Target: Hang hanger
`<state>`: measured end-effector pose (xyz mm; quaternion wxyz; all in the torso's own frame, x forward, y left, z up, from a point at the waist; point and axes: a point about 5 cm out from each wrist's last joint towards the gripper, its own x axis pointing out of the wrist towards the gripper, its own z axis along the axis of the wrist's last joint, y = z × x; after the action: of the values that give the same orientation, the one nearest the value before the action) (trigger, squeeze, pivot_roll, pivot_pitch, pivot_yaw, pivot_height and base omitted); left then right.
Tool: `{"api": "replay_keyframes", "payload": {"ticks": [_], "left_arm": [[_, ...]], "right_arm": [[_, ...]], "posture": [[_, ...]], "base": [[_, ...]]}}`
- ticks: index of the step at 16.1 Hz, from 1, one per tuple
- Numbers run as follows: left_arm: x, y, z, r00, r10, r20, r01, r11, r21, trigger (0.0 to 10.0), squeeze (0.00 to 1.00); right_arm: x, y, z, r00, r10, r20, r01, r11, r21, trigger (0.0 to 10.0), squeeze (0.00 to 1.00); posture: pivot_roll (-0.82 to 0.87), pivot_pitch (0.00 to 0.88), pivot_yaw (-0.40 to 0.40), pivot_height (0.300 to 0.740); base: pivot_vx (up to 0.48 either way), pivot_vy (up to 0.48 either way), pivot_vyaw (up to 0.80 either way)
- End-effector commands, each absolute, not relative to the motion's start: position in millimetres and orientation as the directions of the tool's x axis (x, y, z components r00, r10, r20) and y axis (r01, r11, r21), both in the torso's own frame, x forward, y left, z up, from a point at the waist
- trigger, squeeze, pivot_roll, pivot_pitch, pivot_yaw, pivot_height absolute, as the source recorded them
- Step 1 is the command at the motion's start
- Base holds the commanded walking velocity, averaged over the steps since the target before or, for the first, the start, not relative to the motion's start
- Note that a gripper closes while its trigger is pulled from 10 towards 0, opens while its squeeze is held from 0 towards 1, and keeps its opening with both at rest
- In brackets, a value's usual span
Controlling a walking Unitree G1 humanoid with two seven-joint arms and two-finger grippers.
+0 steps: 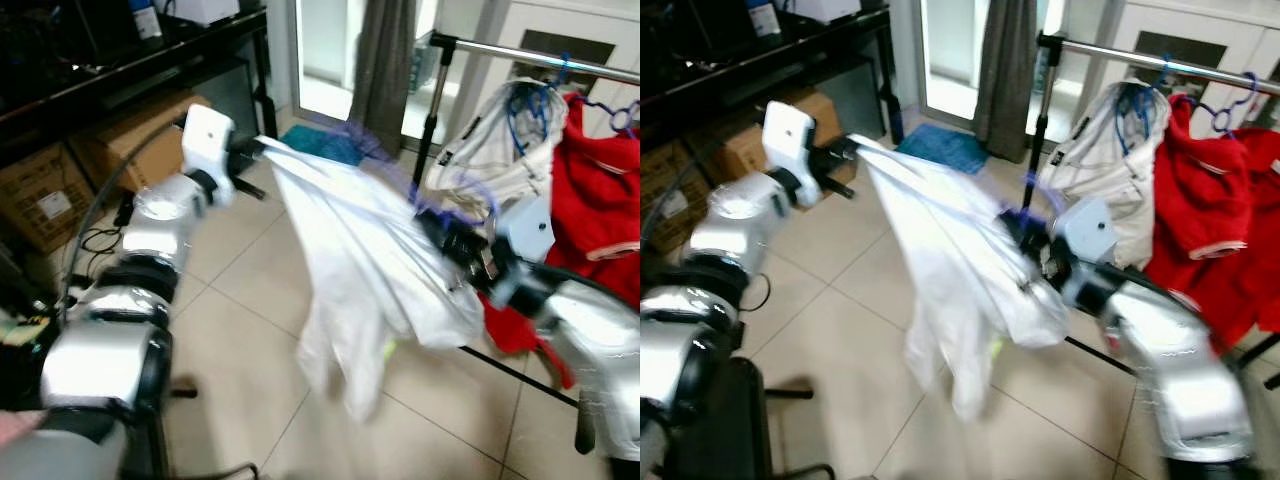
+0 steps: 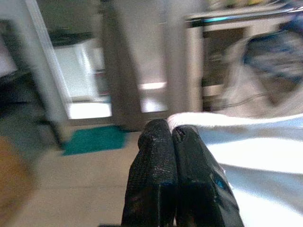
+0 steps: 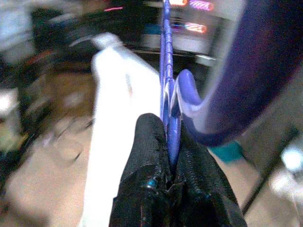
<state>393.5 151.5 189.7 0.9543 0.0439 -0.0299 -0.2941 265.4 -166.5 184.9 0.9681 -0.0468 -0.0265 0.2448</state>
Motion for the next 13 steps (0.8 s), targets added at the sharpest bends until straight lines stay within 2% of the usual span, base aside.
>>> {"api": "replay_keyframes", "payload": {"ticks": [1,3,5,6,8,9,10,12,13], "left_arm": [[390,137,184,0.776,-0.631,0.014,0.628,0.774,0.079,0.0,0.00],[371,82,169,0.626,-0.779,0.025,0.779,0.627,0.019,0.0,0.00],[359,57,168,0.536,-0.843,0.044,0.844,0.536,-0.016,0.0,0.00],[355,52,166,0.512,-0.858,0.042,0.859,0.512,-0.022,0.0,0.00],[355,59,163,0.545,-0.838,0.035,0.838,0.544,-0.037,0.0,0.00],[356,66,163,0.579,-0.814,0.042,0.815,0.577,-0.052,0.0,0.00],[354,77,162,0.618,-0.784,0.058,0.786,0.613,-0.085,0.0,0.00],[347,83,161,0.627,-0.773,0.091,0.776,0.613,-0.148,0.0,0.00],[347,84,166,0.642,-0.753,0.143,0.764,0.612,-0.203,0.0,0.00]], "right_arm": [[270,-173,189,0.921,0.387,0.043,-0.383,0.920,-0.082,0.0,0.00],[284,-179,182,0.989,0.143,0.046,-0.147,0.985,0.093,0.0,0.00],[286,-182,174,0.998,0.056,0.019,-0.057,0.993,0.102,0.0,0.00],[287,-185,171,1.000,0.005,0.019,-0.007,0.995,0.102,0.0,0.00],[288,-196,167,0.997,-0.081,0.018,0.079,0.991,0.107,0.0,0.00],[286,-202,163,0.993,-0.117,-0.003,0.117,0.988,0.101,10.0,0.00],[284,-210,158,0.989,-0.147,-0.016,0.148,0.984,0.095,10.0,0.00],[281,-211,158,0.985,-0.173,0.018,0.166,0.967,0.192,10.0,0.00],[281,-208,162,0.983,-0.179,0.043,0.158,0.941,0.300,10.0,0.00]], "posture": [[-0.23,0.000,0.049,0.740],[-0.23,0.000,0.050,0.740],[-0.23,0.000,0.053,0.740],[-0.23,0.002,0.056,0.740],[-0.23,0.008,0.068,0.740],[-0.23,0.014,0.073,0.740],[-0.22,0.018,0.070,0.740],[-0.22,0.019,0.065,0.740],[-0.22,0.020,0.065,0.740]], "base": [[0.000,0.000,0.00],[0.000,0.000,0.00],[0.000,0.000,0.00],[0.000,0.000,0.00],[0.000,0.000,0.00],[0.000,0.000,0.00],[0.000,0.000,0.00],[0.000,0.000,0.00],[0.000,0.000,0.00]]}}
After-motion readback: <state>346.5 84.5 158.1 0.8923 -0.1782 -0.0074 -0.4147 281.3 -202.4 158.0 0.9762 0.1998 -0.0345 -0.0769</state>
